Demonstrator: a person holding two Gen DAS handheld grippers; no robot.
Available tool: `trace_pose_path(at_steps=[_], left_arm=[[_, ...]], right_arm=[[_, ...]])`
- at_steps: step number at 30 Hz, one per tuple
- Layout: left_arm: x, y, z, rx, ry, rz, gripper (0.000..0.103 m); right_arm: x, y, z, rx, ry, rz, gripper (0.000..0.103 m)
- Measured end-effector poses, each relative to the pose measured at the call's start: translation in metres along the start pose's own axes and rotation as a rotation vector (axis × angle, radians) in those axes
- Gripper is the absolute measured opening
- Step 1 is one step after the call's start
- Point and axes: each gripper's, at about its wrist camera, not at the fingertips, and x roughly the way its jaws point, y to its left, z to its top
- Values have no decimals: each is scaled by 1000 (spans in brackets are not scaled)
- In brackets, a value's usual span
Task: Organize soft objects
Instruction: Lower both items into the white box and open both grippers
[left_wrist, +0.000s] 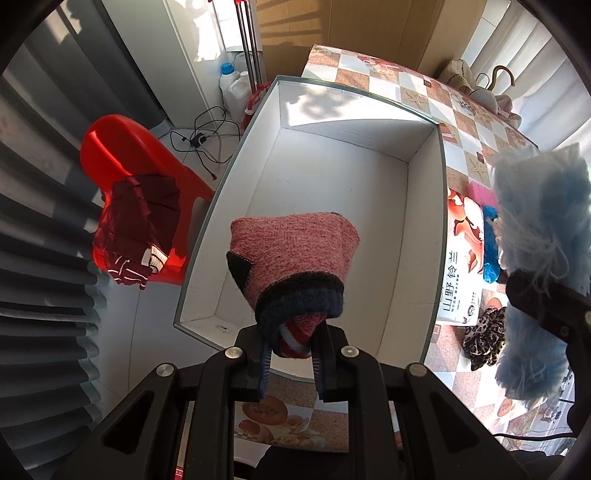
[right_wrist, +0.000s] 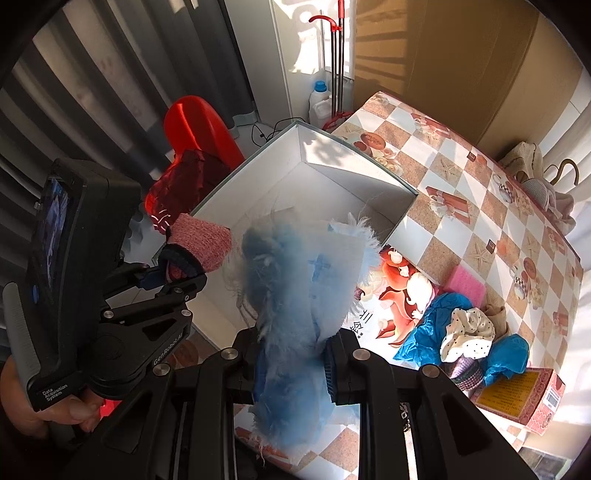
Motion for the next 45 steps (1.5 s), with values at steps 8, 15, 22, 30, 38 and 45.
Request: trace_pose_path(at_steps=[8, 15, 22, 30, 38, 45], left_arm=[[11, -1, 6, 15, 27, -8, 20], [20, 2, 20, 22, 37, -7, 20], [24, 3, 25, 30, 41, -14, 20], [26, 6, 30, 17, 36, -14, 20], [27, 11, 77, 39, -6, -35, 20], [49, 11, 114, 53, 27, -44, 20]], right_arm=[[12, -7, 7, 18, 32, 4, 25], [24, -13, 23, 28, 44, -3, 25], [30, -20, 32, 79, 54, 7, 25], [33, -15, 37, 41, 68, 0, 25], [54, -35, 60, 123, 99, 2, 25], [65, -63, 93, 230, 111, -16, 25]])
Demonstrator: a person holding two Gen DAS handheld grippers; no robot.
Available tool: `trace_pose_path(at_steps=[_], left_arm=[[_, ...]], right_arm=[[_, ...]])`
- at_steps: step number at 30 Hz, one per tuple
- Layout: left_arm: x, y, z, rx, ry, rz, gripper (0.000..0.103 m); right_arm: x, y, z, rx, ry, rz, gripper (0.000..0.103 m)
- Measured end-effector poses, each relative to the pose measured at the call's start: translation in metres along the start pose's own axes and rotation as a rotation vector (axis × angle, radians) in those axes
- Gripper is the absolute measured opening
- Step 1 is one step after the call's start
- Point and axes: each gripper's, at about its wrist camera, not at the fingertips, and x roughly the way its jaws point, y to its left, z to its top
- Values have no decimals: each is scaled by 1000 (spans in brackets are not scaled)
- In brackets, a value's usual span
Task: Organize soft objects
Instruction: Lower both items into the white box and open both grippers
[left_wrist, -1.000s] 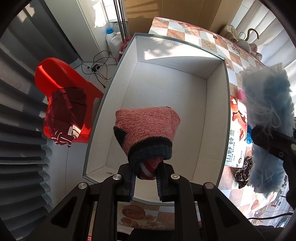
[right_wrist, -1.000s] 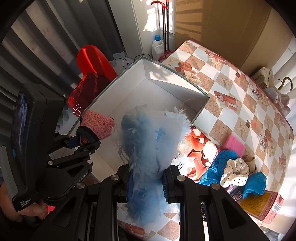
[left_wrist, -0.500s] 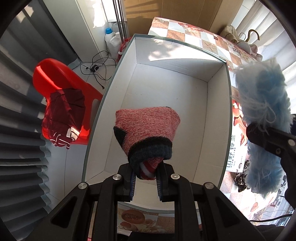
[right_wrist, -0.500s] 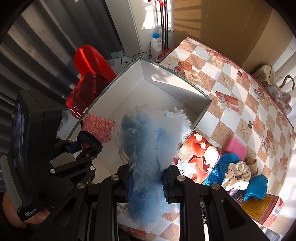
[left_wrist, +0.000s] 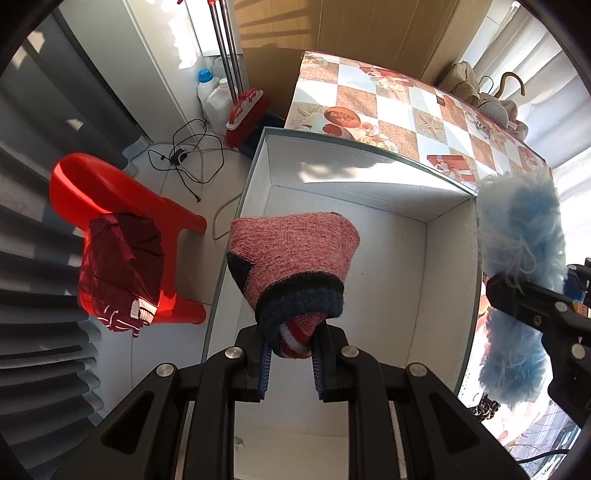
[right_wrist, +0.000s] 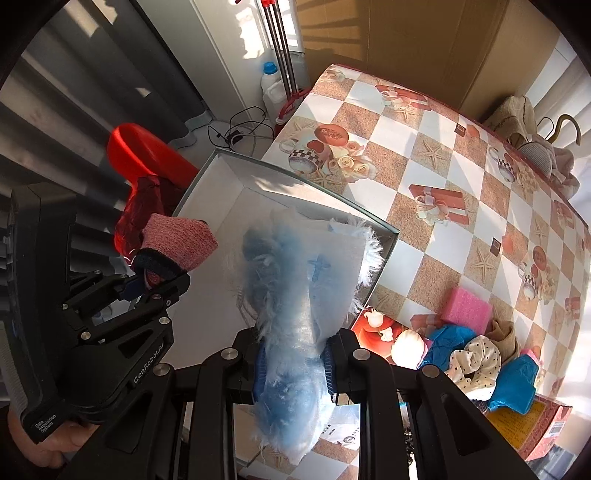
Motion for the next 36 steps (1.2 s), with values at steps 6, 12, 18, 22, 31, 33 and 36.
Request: trace_pose_path(at_steps=[6, 12, 18, 22, 31, 33, 36], left_arm=[[8, -10, 8, 63, 3, -2, 20], [6, -5, 31, 65, 0, -26, 20], [-23, 7, 62, 67, -88, -41, 20], [-7, 2, 56, 90, -49, -44, 20], [11, -17, 50, 162, -3, -40, 44], [10, -18, 49, 164, -16, -26, 65], [5, -13, 50, 143, -35, -30, 69]], right_arm=[[1, -7, 12, 45, -5, 6, 25], [12, -15, 17, 77, 17, 6, 25], [14, -20, 22, 116, 4, 26, 25], [15, -19, 21, 125, 4, 24, 25], [9, -9, 24, 97, -13, 12, 30], [4, -5, 23, 67, -30, -4, 37], [-3, -4, 21, 55, -55, -31, 50]])
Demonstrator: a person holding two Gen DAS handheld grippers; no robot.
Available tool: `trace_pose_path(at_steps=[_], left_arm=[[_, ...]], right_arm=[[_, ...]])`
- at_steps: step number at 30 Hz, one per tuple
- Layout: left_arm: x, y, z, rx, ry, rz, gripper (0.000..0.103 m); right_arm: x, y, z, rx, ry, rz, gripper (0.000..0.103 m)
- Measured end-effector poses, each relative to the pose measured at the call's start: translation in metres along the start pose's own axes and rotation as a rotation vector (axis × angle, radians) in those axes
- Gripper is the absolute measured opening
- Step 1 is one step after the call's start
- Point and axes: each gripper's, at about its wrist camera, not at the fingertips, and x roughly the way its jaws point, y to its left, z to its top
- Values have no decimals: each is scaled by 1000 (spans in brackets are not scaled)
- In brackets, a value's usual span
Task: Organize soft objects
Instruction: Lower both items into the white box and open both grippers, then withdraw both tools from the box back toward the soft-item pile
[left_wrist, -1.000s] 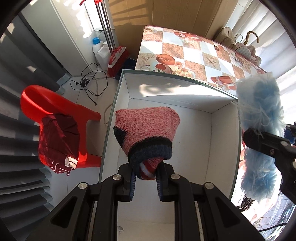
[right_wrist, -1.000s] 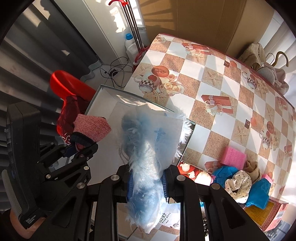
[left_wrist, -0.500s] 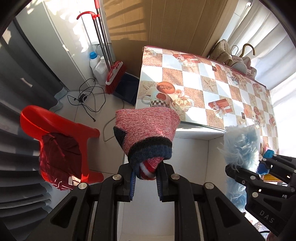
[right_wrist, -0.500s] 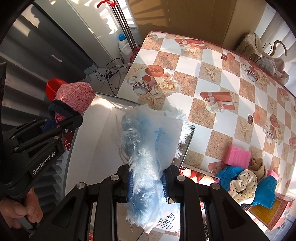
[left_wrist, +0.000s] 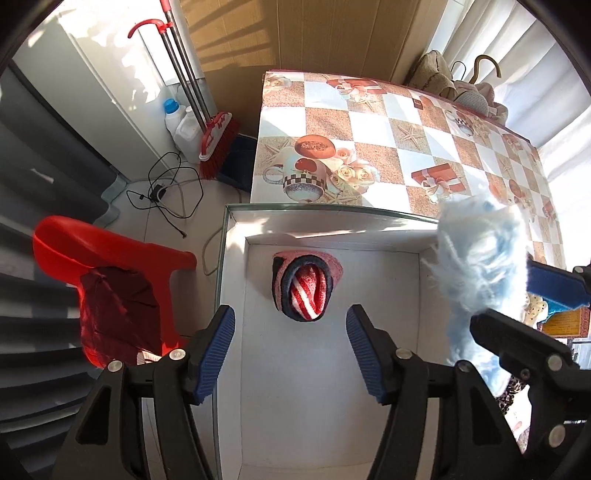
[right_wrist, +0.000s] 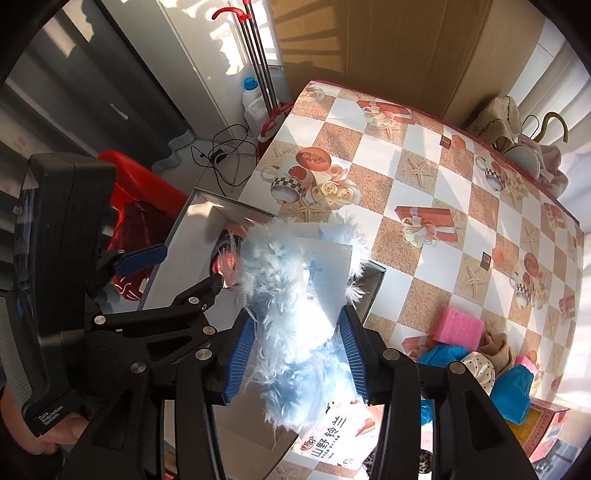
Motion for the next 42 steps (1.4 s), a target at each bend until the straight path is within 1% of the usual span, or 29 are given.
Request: trace_pose_path(at_steps=[4, 7, 9, 12, 14, 16, 19, 22, 24, 26, 28, 29, 32, 35, 39, 42], left_arm=[[-14, 8, 0, -4, -43, -41, 75], [-28, 19, -6, -13, -90, -86, 76], [-35, 29, -13, -44, -111, -139, 76], [-44, 37, -27, -79, -133, -187, 76], [-47, 34, -38, -84, -134, -203, 76], [-48, 23, -49, -73, -125, -214, 76], [-52, -10, -64, -17, -112, -241, 76], [-61, -55, -80, 64, -106, -281, 76], [-67, -88, -90, 120, -103, -308, 76], [-71, -121, -102, 179, -92, -342, 76], [-72, -155, -117, 254, -75, -356, 76], [-72, -172, -126, 297, -66, -356, 76], [-65, -217, -146, 412, -51, -324, 76], [-49, -254, -158, 515, -37, -306, 76], [-20, -288, -163, 595, -17, -308, 76], [0, -311, -166, 657, 8, -275, 77]], right_arm=[[-13, -9, -3, 44, -30, 16, 50], [-26, -16, -10, 68, -59, 12, 50], [-32, -25, -20, 115, -64, 28, 50], [-40, -32, -43, 118, -81, 14, 50], [-44, -35, -67, 81, -90, -27, 50], [-48, -42, -95, 53, -92, -78, 50], [-50, -59, -142, 58, -64, -165, 51], [-51, -88, -187, 123, -28, -206, 51], [-52, -105, -212, 167, -12, -226, 51], [-50, -120, -236, 209, 9, -230, 51], [-49, -131, -254, 229, 13, -226, 51], [-50, -136, -261, 233, 9, -221, 51], [-50, -148, -277, 228, 2, -219, 51], [-52, -163, -289, 234, -16, -206, 51], [-55, -179, -306, 230, -27, -199, 51], [-57, -190, -319, 232, -28, -193, 51]])
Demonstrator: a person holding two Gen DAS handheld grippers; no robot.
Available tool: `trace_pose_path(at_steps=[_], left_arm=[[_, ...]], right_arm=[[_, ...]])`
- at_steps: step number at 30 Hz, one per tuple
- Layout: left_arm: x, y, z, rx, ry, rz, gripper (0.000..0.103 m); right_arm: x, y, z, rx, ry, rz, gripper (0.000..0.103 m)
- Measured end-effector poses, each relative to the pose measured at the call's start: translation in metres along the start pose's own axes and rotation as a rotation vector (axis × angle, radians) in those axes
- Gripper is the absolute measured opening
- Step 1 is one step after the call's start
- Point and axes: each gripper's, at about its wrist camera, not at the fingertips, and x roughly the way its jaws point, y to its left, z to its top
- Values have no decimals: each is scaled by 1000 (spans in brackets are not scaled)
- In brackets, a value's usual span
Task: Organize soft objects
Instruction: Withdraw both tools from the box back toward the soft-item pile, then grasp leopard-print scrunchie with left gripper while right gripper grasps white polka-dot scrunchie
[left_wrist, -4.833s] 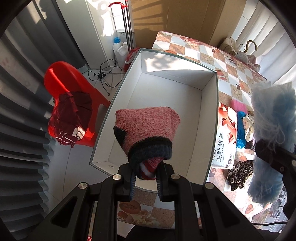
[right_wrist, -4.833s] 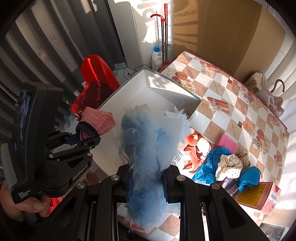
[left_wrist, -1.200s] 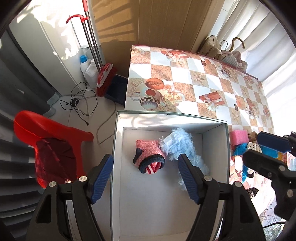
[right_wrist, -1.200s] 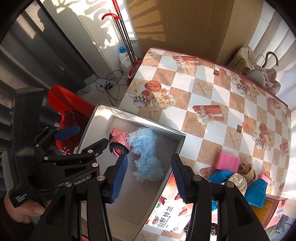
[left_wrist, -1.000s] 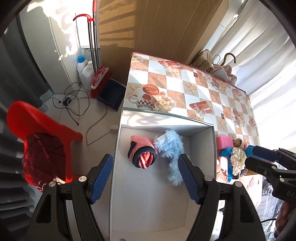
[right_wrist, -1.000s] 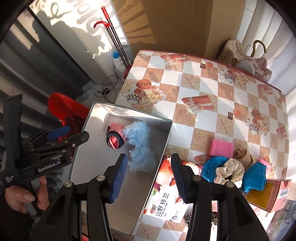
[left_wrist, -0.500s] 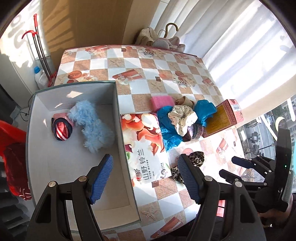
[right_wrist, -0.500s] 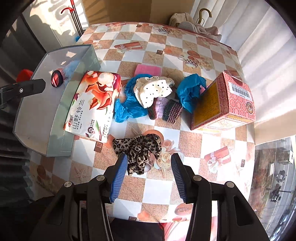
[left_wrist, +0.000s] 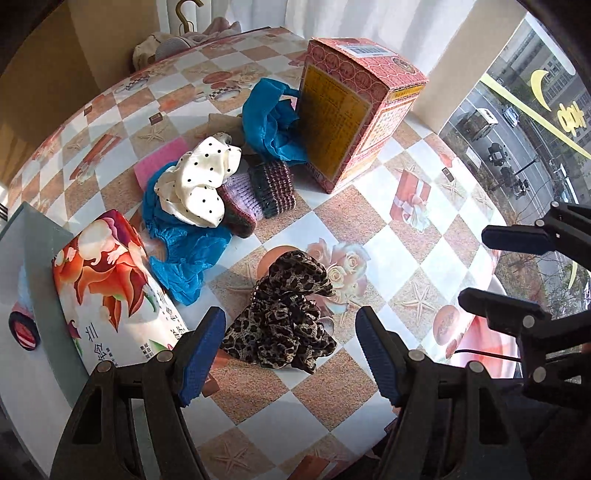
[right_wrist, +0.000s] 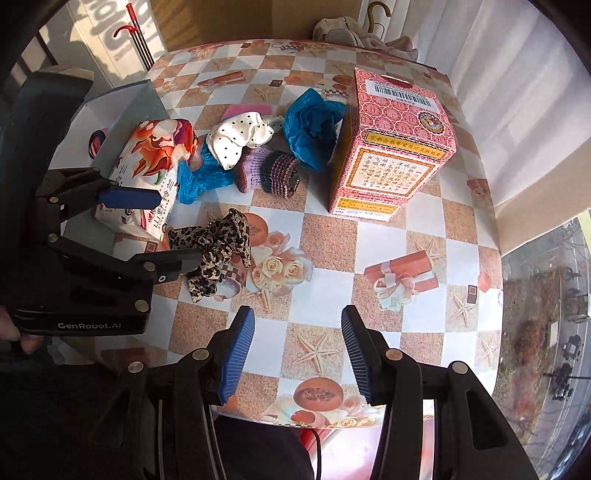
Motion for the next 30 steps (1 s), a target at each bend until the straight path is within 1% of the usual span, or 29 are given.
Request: trace_pose_path(at_steps=[2, 5, 7, 11, 12, 13, 14, 15, 16, 17, 19, 22, 23, 24, 25, 27, 30], left_arm=[[15, -10, 4, 50, 21, 18, 80], [37, -21, 7, 120, 55, 71, 81], [56, -17, 10, 111, 100, 102, 82], [85, -4, 3, 41, 197, 96, 82], [87, -5, 0, 39, 201, 87, 80], [86, -8, -4, 52, 198, 75, 63], [85, -12, -8, 76, 197, 94, 46], [83, -15, -11, 88, 201, 93, 35], [81, -14, -15, 69, 211, 57, 25], [78, -12, -20, 37, 208, 28, 24], [70, -4, -33, -20, 191, 24, 24], [60, 10, -55, -114, 188, 10, 23], [56, 13, -63, -128, 184, 12, 24], [53, 16, -70, -140, 185, 15, 24], [51, 18, -77, -147, 188, 22, 24], [49, 22, -88, -159, 194, 35, 24], [46, 28, -101, -182, 198, 48, 24]], right_arm=[[2, -6, -7, -4, 5, 8, 51], [6, -8, -17, -25, 19, 24, 51], [8, -8, -24, -40, 32, 30, 51], [12, -17, -32, -31, 44, 45, 51], [11, -20, -32, -24, 40, 44, 51], [11, -24, -31, -14, 37, 45, 51], [11, -27, -30, -4, 34, 47, 51], [10, -31, -27, 6, 30, 53, 51], [10, -33, -24, 19, 27, 63, 51], [9, -36, -19, 33, 20, 74, 51], [5, -39, -6, 50, -6, 94, 51], [1, -35, 21, 56, -45, 143, 52], [2, -29, 31, 41, -53, 159, 62], [1, -22, 40, 19, -66, 170, 67], [1, -14, 48, -7, -80, 180, 68], [3, 7, 64, -71, -88, 214, 68], [3, 34, 84, -128, -111, 232, 68]])
